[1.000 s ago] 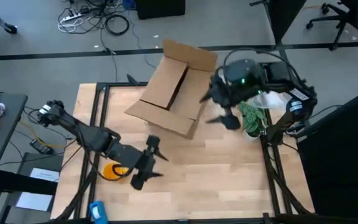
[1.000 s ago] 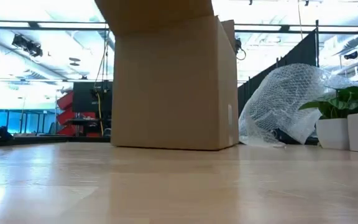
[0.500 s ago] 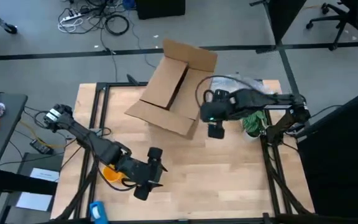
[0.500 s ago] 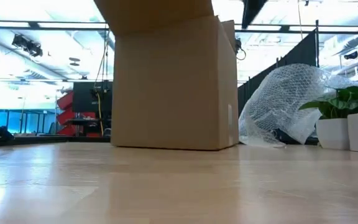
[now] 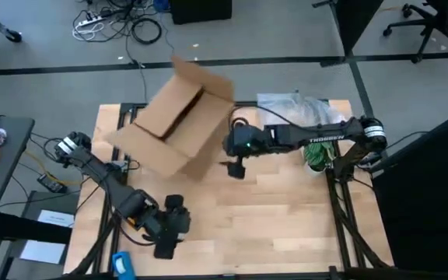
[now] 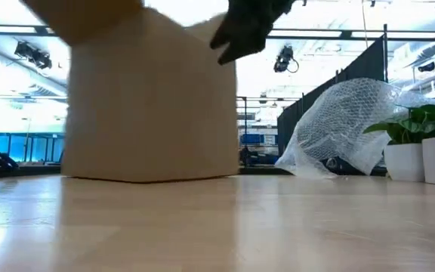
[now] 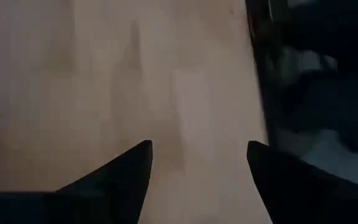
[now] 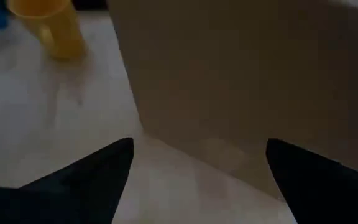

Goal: Wrap mug
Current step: Wrap the yellow mug with the bubble wrap

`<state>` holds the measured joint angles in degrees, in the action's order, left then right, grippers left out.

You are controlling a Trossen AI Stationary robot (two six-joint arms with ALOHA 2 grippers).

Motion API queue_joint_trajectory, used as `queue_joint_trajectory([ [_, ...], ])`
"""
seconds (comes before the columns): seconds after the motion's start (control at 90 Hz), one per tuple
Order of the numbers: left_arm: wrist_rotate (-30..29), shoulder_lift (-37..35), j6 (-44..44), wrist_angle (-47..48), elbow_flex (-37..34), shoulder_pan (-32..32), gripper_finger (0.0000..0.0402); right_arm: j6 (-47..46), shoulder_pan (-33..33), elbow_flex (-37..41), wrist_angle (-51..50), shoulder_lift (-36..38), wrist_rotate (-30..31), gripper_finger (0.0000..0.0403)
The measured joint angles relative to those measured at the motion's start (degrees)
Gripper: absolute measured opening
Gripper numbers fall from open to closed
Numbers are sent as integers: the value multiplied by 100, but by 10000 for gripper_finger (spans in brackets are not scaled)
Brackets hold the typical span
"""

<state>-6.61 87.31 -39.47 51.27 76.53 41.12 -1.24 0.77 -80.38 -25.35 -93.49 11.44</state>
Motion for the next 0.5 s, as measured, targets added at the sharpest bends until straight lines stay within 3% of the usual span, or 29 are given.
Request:
queue_joint_trajectory([
  [0.267,1477,2,-2649,986,0,601,248,-464,833,129,-467,-125,550,345],
  [0.389,1328,2,-3380,1904,0,901,248,-665,1349,620,249,-110,597,345],
  [0.5,718,2,-3606,2348,0,1114,248,-930,1772,1024,774,-114,733,345],
])
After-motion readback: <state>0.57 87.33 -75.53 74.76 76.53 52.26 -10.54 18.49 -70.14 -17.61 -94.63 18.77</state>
